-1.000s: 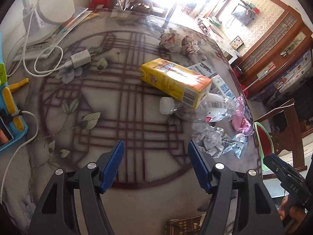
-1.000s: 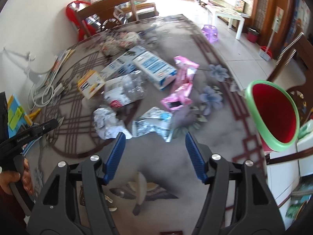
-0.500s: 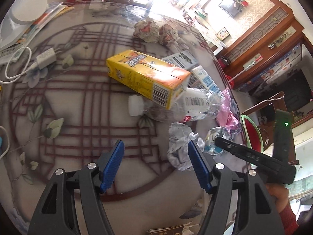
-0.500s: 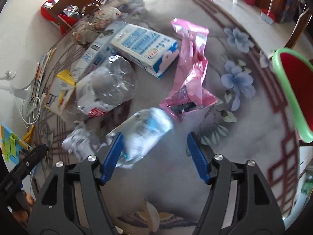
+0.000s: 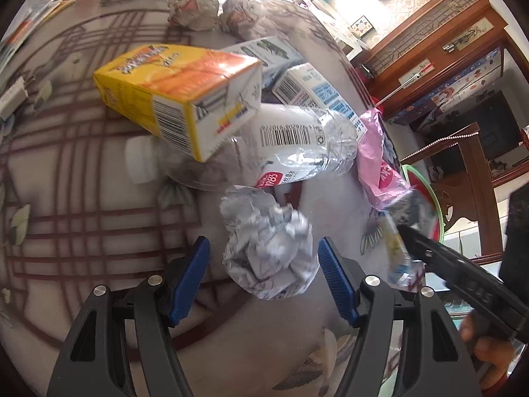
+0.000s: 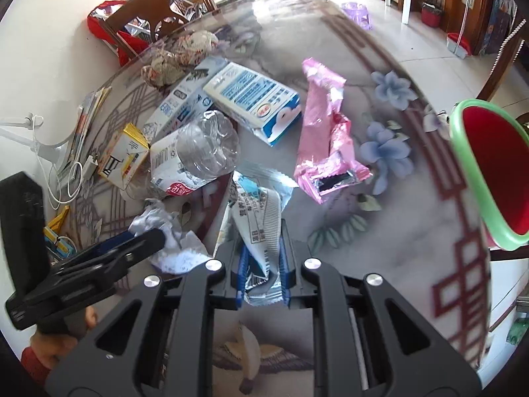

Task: Collect trash
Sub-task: 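Grasp the crumpled foil with the left tool while the right tool grasps the silver wrapper, then carry the silver wrapper over the red bin and open the right tool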

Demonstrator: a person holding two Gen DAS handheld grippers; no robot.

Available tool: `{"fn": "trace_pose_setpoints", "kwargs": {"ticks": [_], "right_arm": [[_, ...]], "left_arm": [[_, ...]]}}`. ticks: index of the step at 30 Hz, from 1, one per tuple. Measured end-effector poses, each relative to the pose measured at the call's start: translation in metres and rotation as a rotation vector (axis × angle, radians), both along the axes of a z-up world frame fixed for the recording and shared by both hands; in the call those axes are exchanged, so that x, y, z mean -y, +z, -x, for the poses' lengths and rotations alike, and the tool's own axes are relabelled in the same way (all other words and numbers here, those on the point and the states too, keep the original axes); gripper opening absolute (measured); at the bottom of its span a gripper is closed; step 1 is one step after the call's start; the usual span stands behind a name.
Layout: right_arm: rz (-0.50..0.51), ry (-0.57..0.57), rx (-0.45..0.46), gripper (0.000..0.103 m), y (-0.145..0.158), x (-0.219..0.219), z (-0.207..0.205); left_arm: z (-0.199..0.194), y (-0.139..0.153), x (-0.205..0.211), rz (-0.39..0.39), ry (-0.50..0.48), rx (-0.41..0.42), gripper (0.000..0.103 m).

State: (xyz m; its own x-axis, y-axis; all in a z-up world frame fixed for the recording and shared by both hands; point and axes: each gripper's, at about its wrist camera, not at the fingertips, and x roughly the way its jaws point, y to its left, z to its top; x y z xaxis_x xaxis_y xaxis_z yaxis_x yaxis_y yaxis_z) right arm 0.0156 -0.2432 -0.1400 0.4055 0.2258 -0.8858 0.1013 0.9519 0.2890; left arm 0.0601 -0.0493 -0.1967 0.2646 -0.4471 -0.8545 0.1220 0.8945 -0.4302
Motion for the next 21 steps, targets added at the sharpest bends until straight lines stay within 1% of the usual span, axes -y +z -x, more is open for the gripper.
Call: {"fn": "trace_pose_setpoints", "kwargs": {"ticks": [1,2,3,4,5,6,7,8,12,16,21], "right_arm": [[0.001,-0.006,0.007,0.016,0.004,0.003,0.002],[-0.005,-0.014,0.013,0.016,0.007,0.006,0.005],[-0.013,-0.019,0.016,0.016,0.010,0.008,0.007],[-0.020,-0.026,0.020,0.016,0.013,0.010,0.009],[-0.026,-0.031,0.025,0.016,0.015,0.011,0.009],[-0.029,-0.033,0.030,0.016,0.018,0.013,0.011],[-0.029,-0.032,0.037,0.016,0.021,0.013,0.013],[-0.023,-0.028,0.043,0.016,0.024,0.011,0.014],[0.017,0.008,0.078,0.016,0.036,0.001,0.019],[0.021,0.023,0.103,0.016,0.044,-0.006,0.024],[0.031,0.034,0.129,0.016,0.054,-0.011,0.029]], "left_arm": [[-0.001,-0.003,0.002,0.007,0.000,-0.005,0.063],[-0.001,-0.004,0.002,0.014,0.002,-0.008,0.060],[-0.001,-0.005,0.002,0.026,0.002,-0.015,0.054],[-0.001,-0.005,0.002,0.036,0.004,-0.018,0.053],[-0.001,-0.004,0.003,0.033,0.003,-0.016,0.050],[0.000,-0.002,0.003,0.030,0.001,-0.012,0.044],[0.001,-0.001,0.003,0.030,0.000,-0.010,0.043],[0.004,0.002,0.002,0.034,0.004,-0.004,0.036],[0.012,0.010,-0.006,0.040,0.009,0.007,0.036],[0.020,0.020,-0.018,0.055,0.030,0.029,0.036],[0.027,0.040,-0.024,0.056,0.037,0.082,0.036]]}}
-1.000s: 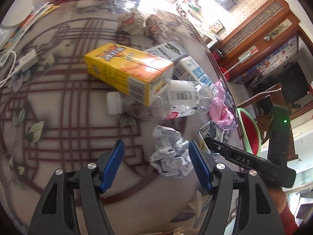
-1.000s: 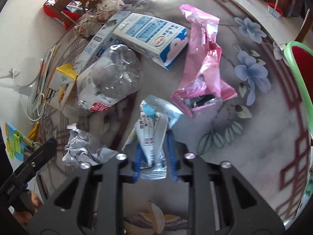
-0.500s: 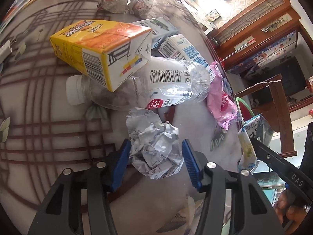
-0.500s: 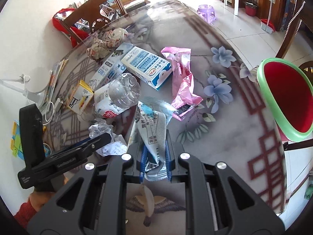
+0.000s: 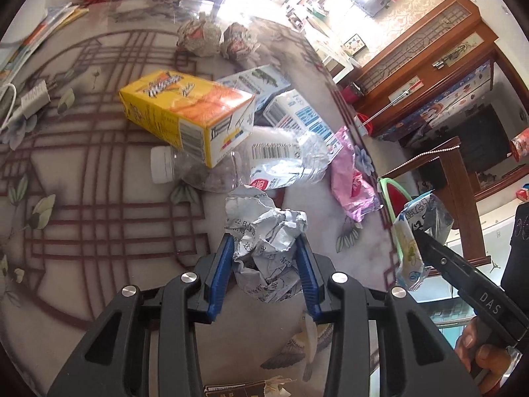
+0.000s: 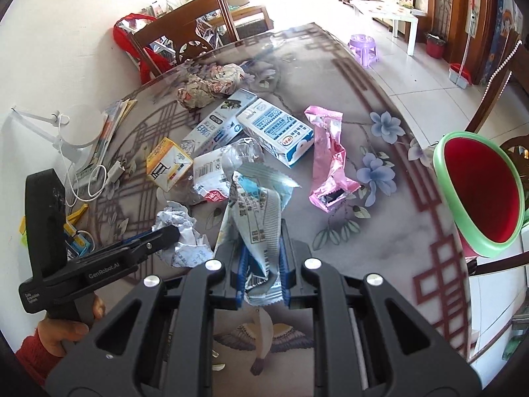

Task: Collect trash
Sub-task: 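Carry the silver wrapper over the red bin and open the right tool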

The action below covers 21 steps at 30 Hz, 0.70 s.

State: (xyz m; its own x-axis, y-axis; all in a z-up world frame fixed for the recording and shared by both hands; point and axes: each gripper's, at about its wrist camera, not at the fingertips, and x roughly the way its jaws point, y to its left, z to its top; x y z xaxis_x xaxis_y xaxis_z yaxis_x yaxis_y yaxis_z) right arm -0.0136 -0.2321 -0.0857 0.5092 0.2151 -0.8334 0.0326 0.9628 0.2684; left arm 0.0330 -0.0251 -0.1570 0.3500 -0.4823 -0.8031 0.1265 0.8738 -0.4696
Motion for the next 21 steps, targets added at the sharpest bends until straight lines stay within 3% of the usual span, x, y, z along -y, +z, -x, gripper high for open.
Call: {"fn": "trace_pose_setpoints", "kwargs": {"ticks": [9,21], "right_arm": [[0.041,-0.001,0.055,0.016,0.016,0.000,0.015],[0.045,-0.057,0.066,0.016,0.020,0.024,0.033]], "left_arm": [[0.008,0.033,0.009,0.000,-0.033,0.096,0.036],[0.017,0.046,0.037,-0.005,-0.080,0.129,0.036]]}}
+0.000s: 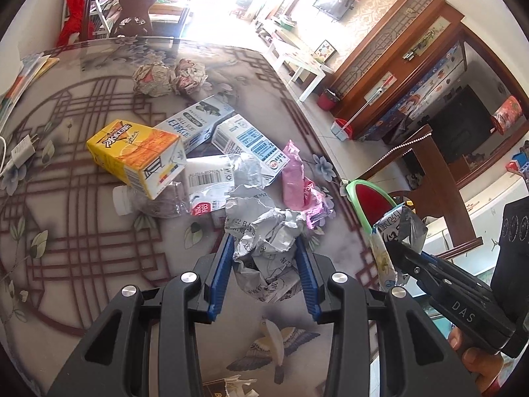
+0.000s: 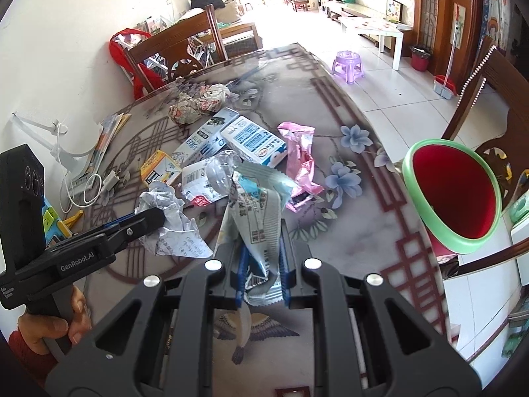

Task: Collect trash
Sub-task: 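Carry the silver wrapper over the red bin and open the right tool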

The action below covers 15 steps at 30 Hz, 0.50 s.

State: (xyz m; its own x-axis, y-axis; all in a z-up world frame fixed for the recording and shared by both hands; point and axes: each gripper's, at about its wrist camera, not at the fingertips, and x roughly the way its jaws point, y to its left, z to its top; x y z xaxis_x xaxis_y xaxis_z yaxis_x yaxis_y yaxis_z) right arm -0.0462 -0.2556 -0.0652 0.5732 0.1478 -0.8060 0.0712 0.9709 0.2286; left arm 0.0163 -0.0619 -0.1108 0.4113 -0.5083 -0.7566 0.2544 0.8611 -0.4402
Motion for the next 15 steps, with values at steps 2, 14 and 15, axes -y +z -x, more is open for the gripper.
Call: {"fn": "trace_pose_setpoints", "kwargs": {"ticks": [2,14,15], "right_arm": [[0.002,-0.014,-0.001,0.016,0.000,0.007,0.003],[0.004,-0.074,-0.017,0.016,-0.004,0.050,0.010],[0.004,-0.077,-0.019,0.016,-0.004,0.054,0.010]], "left_arm": [[0.000,0.001,0.004,0.002,-0.004,0.003,0.036],[0.000,-0.002,0.044,0.002,-0.044,-0.011,0.036],[-0.001,-0.002,0.049,0.001,-0.046,-0.012,0.036]]}}
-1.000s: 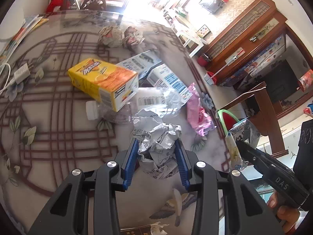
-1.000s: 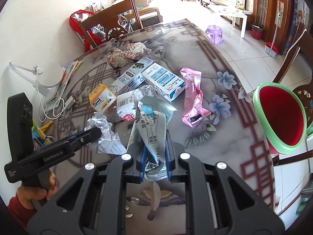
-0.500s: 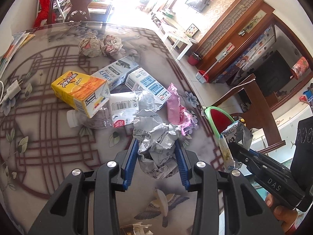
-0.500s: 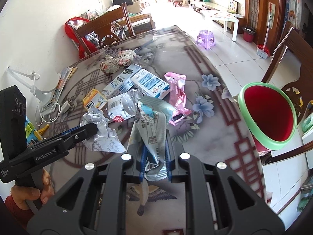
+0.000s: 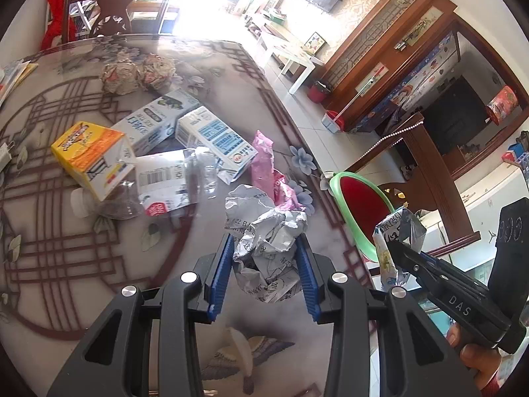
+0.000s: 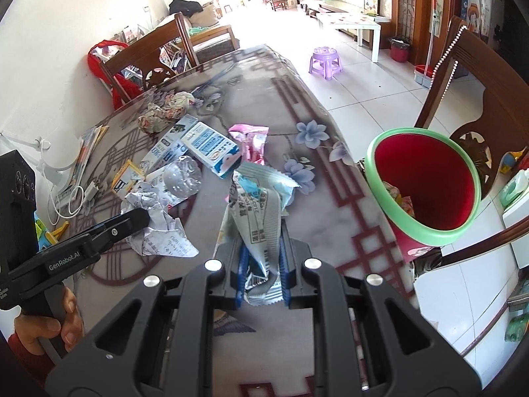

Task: Collect trash
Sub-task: 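Carry the silver wrapper over the red bin and open the right tool, then move the crumpled foil over the red bin and open the left tool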

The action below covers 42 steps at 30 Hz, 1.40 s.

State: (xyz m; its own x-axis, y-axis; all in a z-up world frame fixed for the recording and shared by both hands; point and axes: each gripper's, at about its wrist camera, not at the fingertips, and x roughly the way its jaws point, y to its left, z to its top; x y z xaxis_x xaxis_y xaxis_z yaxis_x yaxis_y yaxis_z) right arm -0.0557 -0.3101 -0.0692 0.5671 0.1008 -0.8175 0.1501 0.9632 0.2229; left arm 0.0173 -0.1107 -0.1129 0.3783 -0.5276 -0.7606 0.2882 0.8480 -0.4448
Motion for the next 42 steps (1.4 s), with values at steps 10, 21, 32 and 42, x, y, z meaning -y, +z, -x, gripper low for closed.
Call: {"fn": "trace_pose_setpoints", "kwargs": {"ticks": [10,21,32,42], "right_arm": [[-0.002,-0.015,-0.009,0.016,-0.004,0.045,-0.009],[0.013,-0.115,-0.033,0.016,-0.020,0.128,-0.022],[0.051,-0.202,-0.044,0.017,-0.033,0.211,-0.039],[0.054,-0.233,-0.058,0.046,-0.041,0.243,-0.035]], "left_arm": [[-0.007,0.000,0.035,-0.008,0.009,-0.002,0.036],[-0.015,0.001,0.082,-0.043,0.007,0.000,0.036],[-0.020,0.007,0.133,-0.067,-0.032,-0.001,0.036],[-0.027,0.008,0.183,-0.082,-0.107,0.009,0.036]]}}
